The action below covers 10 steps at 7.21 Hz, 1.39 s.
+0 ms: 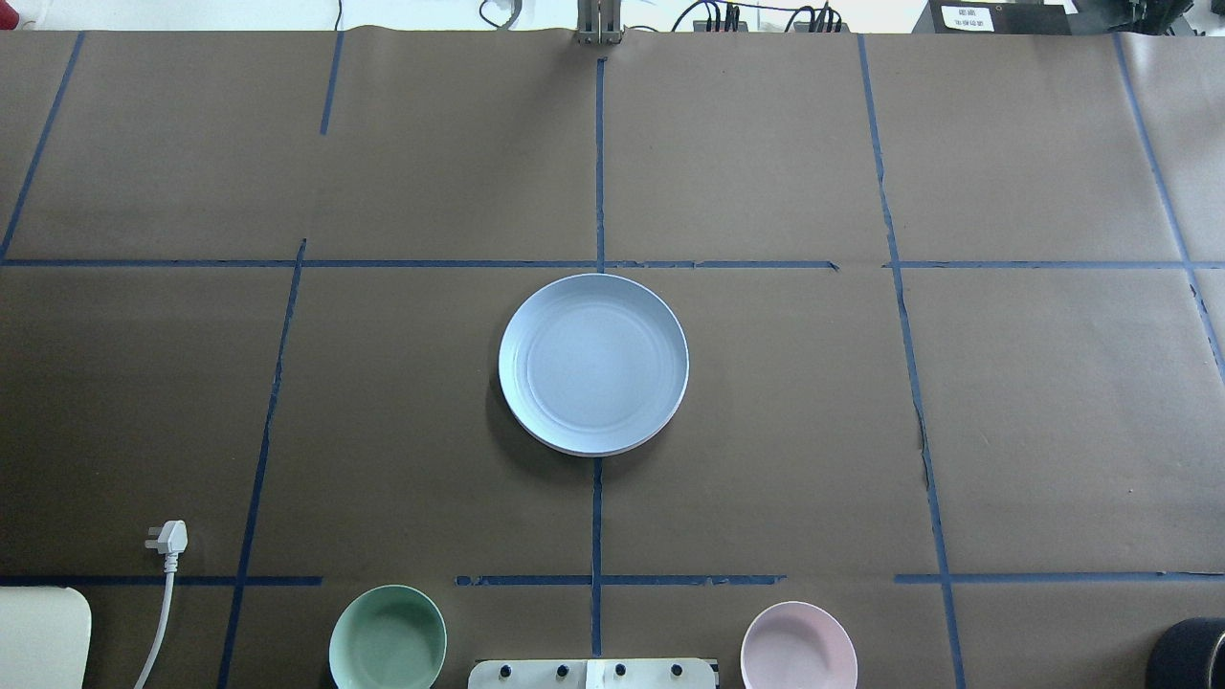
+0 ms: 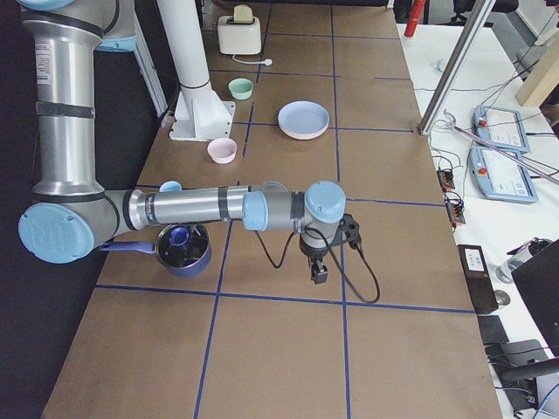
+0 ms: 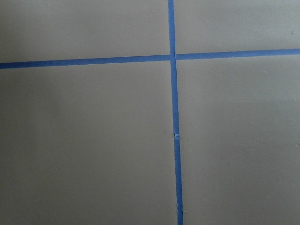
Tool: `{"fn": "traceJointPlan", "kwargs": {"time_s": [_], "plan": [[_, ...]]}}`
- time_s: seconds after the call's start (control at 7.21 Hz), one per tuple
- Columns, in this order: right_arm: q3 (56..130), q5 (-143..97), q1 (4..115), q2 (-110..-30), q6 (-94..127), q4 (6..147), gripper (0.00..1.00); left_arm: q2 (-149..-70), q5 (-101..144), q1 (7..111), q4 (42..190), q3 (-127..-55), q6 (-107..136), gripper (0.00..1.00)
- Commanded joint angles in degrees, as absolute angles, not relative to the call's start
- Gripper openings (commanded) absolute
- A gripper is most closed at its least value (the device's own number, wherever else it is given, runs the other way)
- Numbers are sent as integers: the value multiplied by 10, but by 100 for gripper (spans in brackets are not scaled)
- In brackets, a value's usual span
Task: Stack three plates with pink and blue
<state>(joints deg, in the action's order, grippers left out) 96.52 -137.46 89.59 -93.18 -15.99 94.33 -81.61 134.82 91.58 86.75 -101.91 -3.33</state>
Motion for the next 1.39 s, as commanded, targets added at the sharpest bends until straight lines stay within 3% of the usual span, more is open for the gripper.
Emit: {"fn": "traceJointPlan", "kwargs": {"time_s": [0.0,1.25], "plan": [[940,-1373,922,-960,-179,941,100,-813,1347,916,861,-1018,-33,100],[953,-1360,940,-958,-121,941,100,-815,1349,916,860,-987,-34,100]]}}
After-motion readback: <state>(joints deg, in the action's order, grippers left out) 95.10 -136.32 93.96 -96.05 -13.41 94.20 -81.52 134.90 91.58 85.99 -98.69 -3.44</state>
